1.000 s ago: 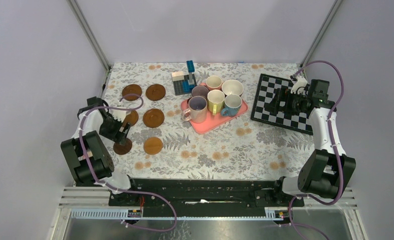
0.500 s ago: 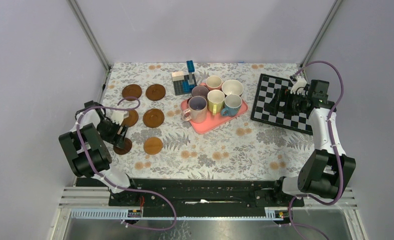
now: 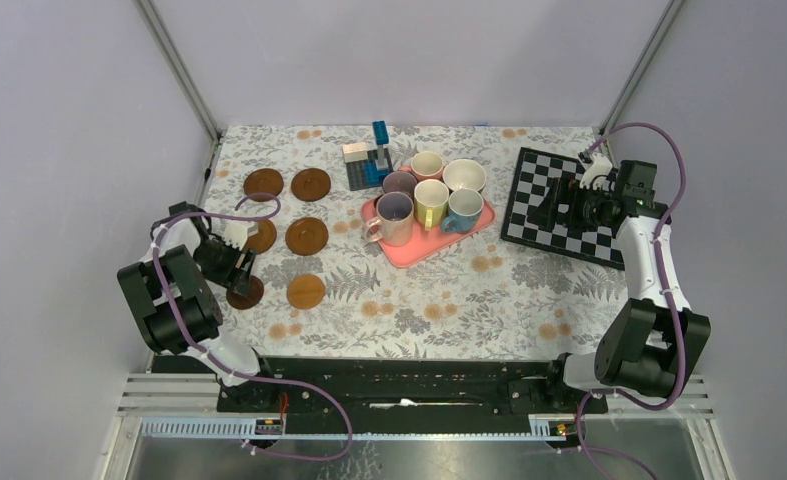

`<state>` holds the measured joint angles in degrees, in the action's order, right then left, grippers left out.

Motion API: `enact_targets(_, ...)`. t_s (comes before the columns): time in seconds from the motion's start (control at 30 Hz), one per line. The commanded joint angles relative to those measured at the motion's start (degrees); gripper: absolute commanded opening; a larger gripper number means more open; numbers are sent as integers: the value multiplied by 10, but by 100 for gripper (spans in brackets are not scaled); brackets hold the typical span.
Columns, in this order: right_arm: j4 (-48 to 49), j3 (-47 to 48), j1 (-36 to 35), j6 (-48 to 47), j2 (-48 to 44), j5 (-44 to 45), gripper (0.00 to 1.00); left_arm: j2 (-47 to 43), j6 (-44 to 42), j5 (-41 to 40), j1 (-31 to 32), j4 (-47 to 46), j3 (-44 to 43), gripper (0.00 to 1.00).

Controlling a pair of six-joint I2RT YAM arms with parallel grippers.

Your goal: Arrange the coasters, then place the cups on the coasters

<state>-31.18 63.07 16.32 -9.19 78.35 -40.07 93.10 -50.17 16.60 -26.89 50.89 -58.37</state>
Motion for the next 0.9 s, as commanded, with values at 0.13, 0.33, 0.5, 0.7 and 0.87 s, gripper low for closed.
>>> enact_targets(0.13, 8, 0, 3, -2, -14, -10, 98, 0, -11, 30, -2, -7, 11, 62)
enact_targets(0.33, 8, -1, 3, -1, -15, -11, 98, -9, -12, 38, -1, 2, 12, 60)
enact_targets(0.5, 9, -2, 3, -2, -14, -12, 98, -13, -13, 49, 2, 7, 14, 61)
enact_targets(0.7, 9, 0, 3, -1, -15, -11, 98, -8, -15, 56, 6, 15, 9, 60)
enact_targets(0.87, 9, 0, 3, -1, -14, -12, 98, -9, -16, 63, 11, 24, 6, 59)
